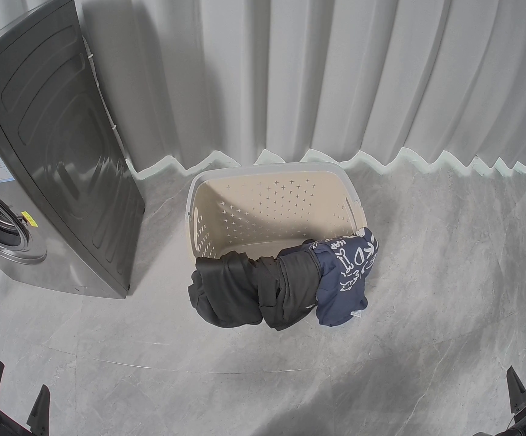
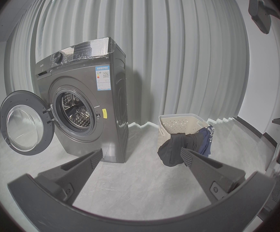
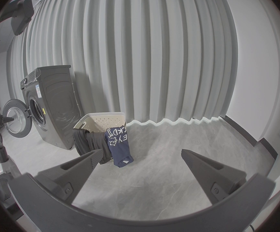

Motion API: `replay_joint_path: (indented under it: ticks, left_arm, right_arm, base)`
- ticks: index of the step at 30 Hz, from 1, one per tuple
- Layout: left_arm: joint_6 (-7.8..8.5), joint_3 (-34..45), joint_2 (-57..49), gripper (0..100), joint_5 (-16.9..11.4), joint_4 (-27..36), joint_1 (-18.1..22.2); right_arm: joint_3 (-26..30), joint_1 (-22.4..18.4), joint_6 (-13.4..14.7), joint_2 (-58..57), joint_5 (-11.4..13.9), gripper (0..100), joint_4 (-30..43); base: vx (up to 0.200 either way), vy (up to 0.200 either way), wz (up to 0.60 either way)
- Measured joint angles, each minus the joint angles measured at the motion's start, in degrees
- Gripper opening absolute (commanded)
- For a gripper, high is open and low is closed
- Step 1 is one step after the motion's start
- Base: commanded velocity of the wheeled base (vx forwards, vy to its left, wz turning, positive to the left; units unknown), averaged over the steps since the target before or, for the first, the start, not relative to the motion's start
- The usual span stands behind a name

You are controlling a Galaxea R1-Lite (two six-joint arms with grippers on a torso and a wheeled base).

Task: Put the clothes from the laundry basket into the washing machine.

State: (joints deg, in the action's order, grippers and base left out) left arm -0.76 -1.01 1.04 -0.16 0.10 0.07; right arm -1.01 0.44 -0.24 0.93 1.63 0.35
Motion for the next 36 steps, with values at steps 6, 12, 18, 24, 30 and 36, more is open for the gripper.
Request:
replay_joint_path:
  ticks: [6,12,18,24,30,36]
  left_arm:
    - [-0.06,0.00,0.00,100,0.05,-0.02,-0.02]
    - [-0.02,0.00,0.00,100,0.05,0.00,-0.02]
    - [0.00,0.00,0.00,100,0.00,0.00,0.00]
    - [0.02,0.00,0.00,100,-0.02,0.00,0.00]
    - [0.00,0.00,0.00,100,0.00,-0.02,0.02]
    - [-0.02,0.00,0.00,100,0.00,0.00,-0.02]
  right_arm:
    - [0.00,-0.04,0.02,0.00,0.00,100,-0.02]
    - [0.00,-0.04,0.00,0.00,0.00,100,-0.02]
    - [0.00,-0.02,0.02,0.00,0.02,100,-0.02]
    - [0.00,-0.04,-0.07,0.00,0.02,100,-0.02]
    - [0.00,-0.09,0.00,0.00,0.00,100,0.02]
    - [0.00,-0.09,0.00,0.00,-0.05,100,0.11]
  base:
    - [0.000,0.000,0.00]
    - [0.000,0.000,0.00]
    - [0.000,0.000,0.00]
    - [0.100,0.000,0.00]
    - [0.000,0.000,0.00]
    - [0.000,0.000,0.00]
